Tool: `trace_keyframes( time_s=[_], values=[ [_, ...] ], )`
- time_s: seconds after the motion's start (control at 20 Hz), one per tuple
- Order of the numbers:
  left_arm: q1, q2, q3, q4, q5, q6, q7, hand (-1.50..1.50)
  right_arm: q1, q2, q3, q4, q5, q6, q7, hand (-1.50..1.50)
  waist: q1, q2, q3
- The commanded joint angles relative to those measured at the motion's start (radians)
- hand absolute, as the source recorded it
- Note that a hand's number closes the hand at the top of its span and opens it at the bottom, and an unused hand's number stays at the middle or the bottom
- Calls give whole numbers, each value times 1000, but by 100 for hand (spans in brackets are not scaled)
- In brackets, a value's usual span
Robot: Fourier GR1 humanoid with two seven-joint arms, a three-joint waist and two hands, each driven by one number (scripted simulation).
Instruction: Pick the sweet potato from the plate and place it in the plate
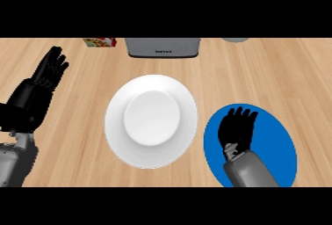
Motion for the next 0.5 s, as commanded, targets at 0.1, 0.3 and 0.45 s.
trace_keyframes(
  time_s=[0.1,0.3,0.45],
  values=[
    [-7,-15,39,12,-15,-44,-6,0,-15,2,1,76,64,-15,26,-150,0,4,2],
    [-14,-42,19,-15,-29,-13,31,0,8,-99,80,9,84,-219,-136,150,-1,3,3],
    [-60,1,68,-6,6,-57,67,0,-76,-136,70,92,119,-281,-179,150,4,5,3]
  ],
)
